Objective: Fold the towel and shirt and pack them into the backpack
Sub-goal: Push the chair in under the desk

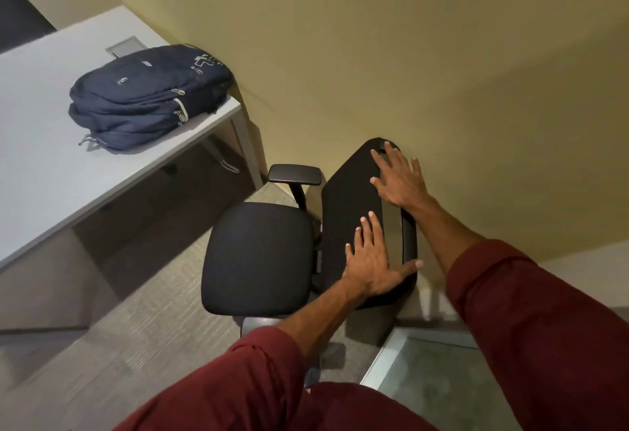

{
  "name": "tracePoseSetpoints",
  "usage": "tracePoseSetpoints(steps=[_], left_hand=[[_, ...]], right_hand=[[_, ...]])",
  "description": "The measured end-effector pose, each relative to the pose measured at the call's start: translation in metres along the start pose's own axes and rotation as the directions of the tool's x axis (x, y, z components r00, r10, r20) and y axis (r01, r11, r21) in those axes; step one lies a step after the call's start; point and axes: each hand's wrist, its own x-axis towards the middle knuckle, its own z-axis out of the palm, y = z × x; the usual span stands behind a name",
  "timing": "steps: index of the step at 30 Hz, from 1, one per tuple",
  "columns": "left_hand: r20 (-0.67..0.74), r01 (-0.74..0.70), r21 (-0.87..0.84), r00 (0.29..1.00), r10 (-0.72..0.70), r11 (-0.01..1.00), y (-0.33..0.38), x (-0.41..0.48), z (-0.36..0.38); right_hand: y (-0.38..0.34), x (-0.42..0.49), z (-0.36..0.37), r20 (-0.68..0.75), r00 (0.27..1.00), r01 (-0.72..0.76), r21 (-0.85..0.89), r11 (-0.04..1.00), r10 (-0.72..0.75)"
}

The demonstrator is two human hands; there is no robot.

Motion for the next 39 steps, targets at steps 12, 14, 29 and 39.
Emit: tracePoseSetpoints(steps=[12, 14, 29, 39], left_hand=[[0.119, 0.232, -0.066, 0.968, -0.223, 0.971, 0.018, 0.02, 0.008], [0.147, 0.242, -0.085, 0.962, -0.228, 0.967, 0.018, 0.021, 0.007], [0.153, 0.228, -0.078, 0.965, -0.214, 0.971, 0.012, 0.016, 0.002], [0.171, 0.224, -0.035, 0.961, -0.215, 0.974, -0.006, 0.002, -0.006]], right_hand=[[0.012, 0.013, 0.02, 0.028, 0.999, -0.05, 0.174, 0.984, 0.045], [0.013, 0.014, 0.023, 0.013, 1.0, -0.03, 0.18, 0.983, 0.029], [0.007, 0.021, 0.027, -0.015, 1.0, -0.008, 0.108, 0.994, 0.01], [-0.015, 0.01, 0.02, 0.063, 0.998, -0.041, 0.147, 0.988, 0.032]])
